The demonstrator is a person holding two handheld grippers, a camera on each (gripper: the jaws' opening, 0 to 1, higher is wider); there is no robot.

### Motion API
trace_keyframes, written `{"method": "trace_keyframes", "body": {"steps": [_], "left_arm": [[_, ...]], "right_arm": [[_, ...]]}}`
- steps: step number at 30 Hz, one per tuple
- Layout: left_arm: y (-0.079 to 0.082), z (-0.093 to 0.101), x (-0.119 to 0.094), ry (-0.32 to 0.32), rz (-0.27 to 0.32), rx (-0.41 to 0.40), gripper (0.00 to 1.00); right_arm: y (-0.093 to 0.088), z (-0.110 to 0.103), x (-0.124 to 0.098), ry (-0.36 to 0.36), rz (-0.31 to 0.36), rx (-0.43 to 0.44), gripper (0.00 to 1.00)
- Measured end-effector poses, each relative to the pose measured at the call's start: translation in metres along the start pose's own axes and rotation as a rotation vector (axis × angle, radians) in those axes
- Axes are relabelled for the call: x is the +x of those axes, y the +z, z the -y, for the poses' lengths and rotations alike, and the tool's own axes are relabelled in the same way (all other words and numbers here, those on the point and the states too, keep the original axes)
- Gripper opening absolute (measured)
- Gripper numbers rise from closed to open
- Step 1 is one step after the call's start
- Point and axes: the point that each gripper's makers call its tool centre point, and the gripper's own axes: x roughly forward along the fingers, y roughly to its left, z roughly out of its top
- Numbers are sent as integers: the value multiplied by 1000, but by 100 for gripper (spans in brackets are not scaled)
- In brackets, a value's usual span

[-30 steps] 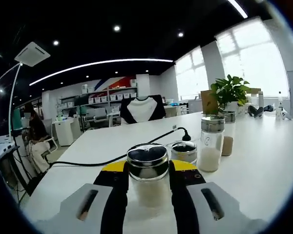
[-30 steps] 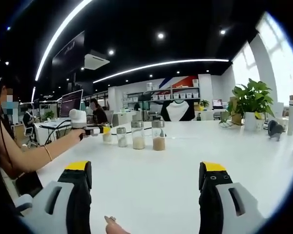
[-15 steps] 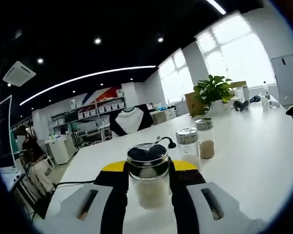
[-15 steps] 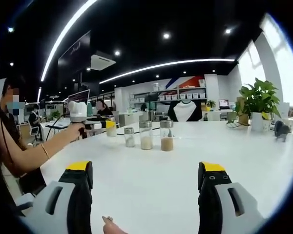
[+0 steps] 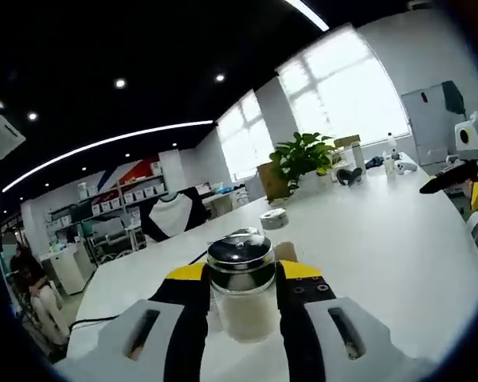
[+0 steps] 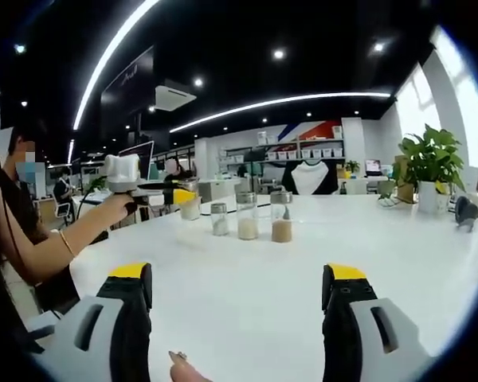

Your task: Rotate the seasoning bottle until the label or dispensing opening points toward the visible target arrow and the bottle remains upright within the marked orientation range

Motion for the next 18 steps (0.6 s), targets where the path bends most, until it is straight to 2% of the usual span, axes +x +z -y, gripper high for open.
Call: {"method": "trace_keyframes", "body": {"steps": [2, 3, 6, 11, 12, 13, 14, 16, 17, 18], "left_arm": [[2, 6, -2, -14, 5, -2, 34], [4, 14, -3, -30, 1, 25, 34], [5, 19, -4, -44, -3, 41, 34], [16, 58, -8, -159, 36, 35, 34], [18, 71, -10, -196, 53, 6, 34], [19, 74, -10, -208, 62, 1, 34], [15, 92, -7, -257, 62, 9, 34], [13, 109, -8, -317, 47, 3, 34], [19, 119, -11, -362, 81, 12, 34], [21, 122, -12, -372, 86, 6, 34]], "right_arm": [[0, -1, 0, 3, -1, 1, 89], [-2, -1, 1, 7, -4, 7, 89], [-2, -1, 2, 7, -3, 13, 89], [-5, -4, 2, 15, -11, 14, 89], [-5, -4, 2, 17, -16, 11, 89], [-5, -4, 2, 16, -15, 9, 88], [-4, -2, 3, 18, -20, -22, 88], [4, 0, 5, 28, -18, -61, 88], [7, 3, 4, 29, -10, -67, 88], [7, 3, 4, 30, -9, -69, 88]]}}
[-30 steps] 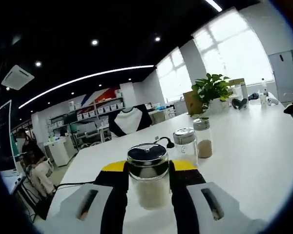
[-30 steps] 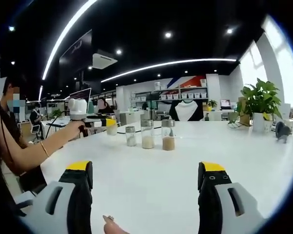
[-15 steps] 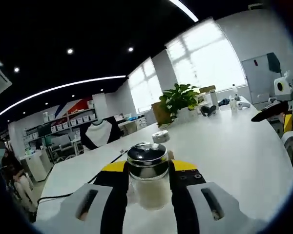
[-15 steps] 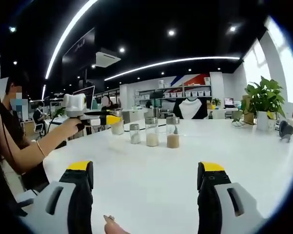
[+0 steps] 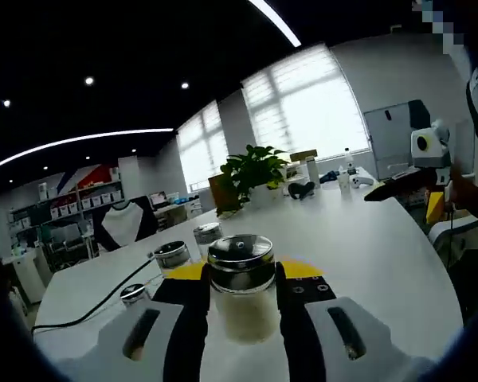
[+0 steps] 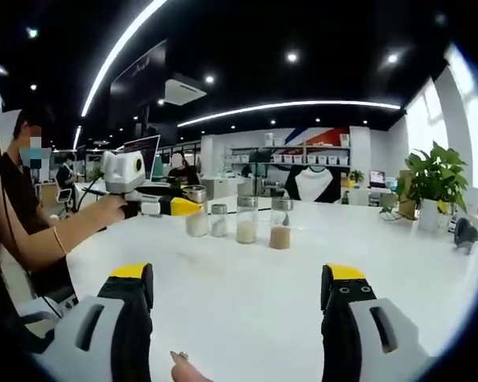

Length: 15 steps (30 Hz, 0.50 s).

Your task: Rotate the seasoning bottle until the label or dispensing opening points toward the visible target arrow and the bottle remains upright within the marked orientation range

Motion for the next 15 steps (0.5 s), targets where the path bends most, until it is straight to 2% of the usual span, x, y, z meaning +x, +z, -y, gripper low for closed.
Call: {"method": "trace_keyframes", "body": {"steps": [3, 7, 10, 15], "left_arm": [[7, 11, 2, -33, 20, -10, 34], [16, 21, 3, -47, 40, 9, 34], [23, 30, 3, -96, 79, -61, 34], [25, 39, 3, -133, 75, -34, 34]], "right_arm": [[1, 1, 0, 3, 0, -11, 88], [1, -1, 2, 16, -8, -25, 87], [2, -2, 3, 21, -7, -29, 85], [1, -5, 4, 32, -15, -42, 85]]}}
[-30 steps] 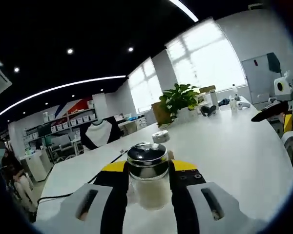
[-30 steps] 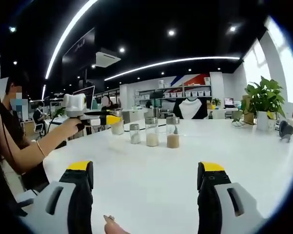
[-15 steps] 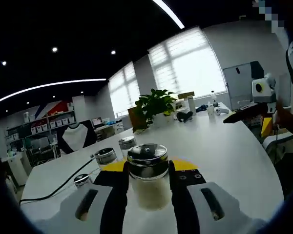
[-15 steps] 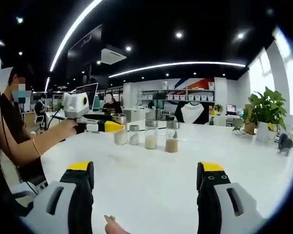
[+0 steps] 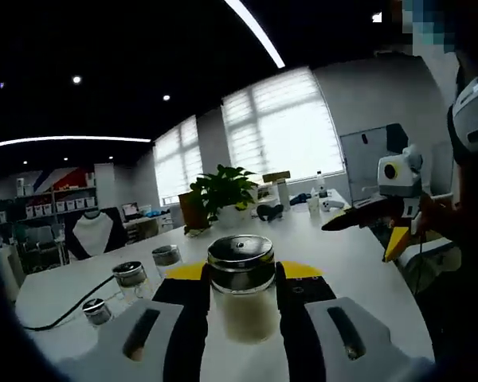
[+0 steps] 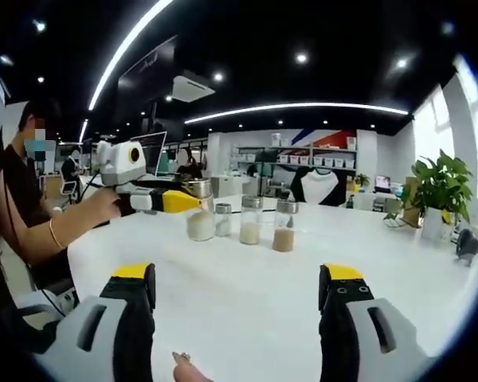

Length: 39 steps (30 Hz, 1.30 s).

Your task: Rotate the seasoning bottle until the label or dispensing opening points toward the visible target arrow and the bottle remains upright within the marked orientation range

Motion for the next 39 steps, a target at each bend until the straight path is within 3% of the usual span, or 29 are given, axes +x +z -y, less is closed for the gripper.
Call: {"method": "trace_keyframes", "body": {"steps": [6, 11, 17, 24, 31, 39], "left_arm": [[1, 10, 0, -49, 3, -34, 34], [-3, 27, 6, -117, -7, -52, 34], [4, 44, 7, -191, 50, -141, 34], [8, 61, 8, -239, 41, -104, 34], [16, 74, 8, -289, 64, -117, 34], [6, 71, 16, -297, 31, -100, 34]], "right_arm": [[0, -4, 3, 16, 10, -6, 83], [3, -12, 6, 50, 32, -33, 73], [5, -20, 7, 79, 40, -50, 68], [1, -25, 9, 101, 30, -52, 61], [-4, -30, 13, 118, 30, -52, 57], [-6, -32, 23, 137, 40, -71, 54]]}}
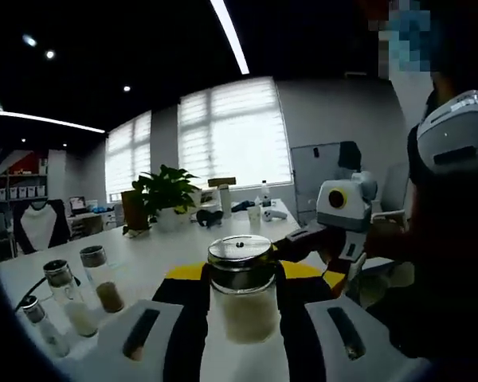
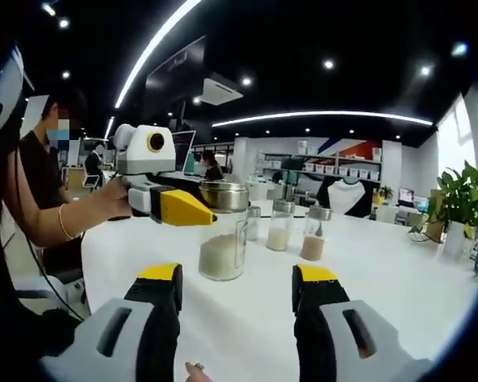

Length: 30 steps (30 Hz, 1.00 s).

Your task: Rotate the seasoning bottle until the label or dispensing opening points toward the visible target arrow and the bottle remains upright within the marked orientation range

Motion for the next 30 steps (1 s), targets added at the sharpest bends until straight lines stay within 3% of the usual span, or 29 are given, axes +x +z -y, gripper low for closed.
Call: {"method": "trace_keyframes", "body": {"steps": [10, 15, 24, 30], "left_arm": [[-2, 1, -1, 2, -2, -16, 34], [-1, 4, 0, -11, -3, -19, 34], [-4, 13, 3, -42, -23, -34, 34], [1, 19, 1, -75, 4, -44, 34]], "right_arm": [[0, -3, 10, 70, 51, 65, 52], [4, -1, 16, 114, 93, 47, 46], [8, -17, 22, 258, 117, 44, 43], [10, -22, 30, 318, 138, 51, 41]]}}
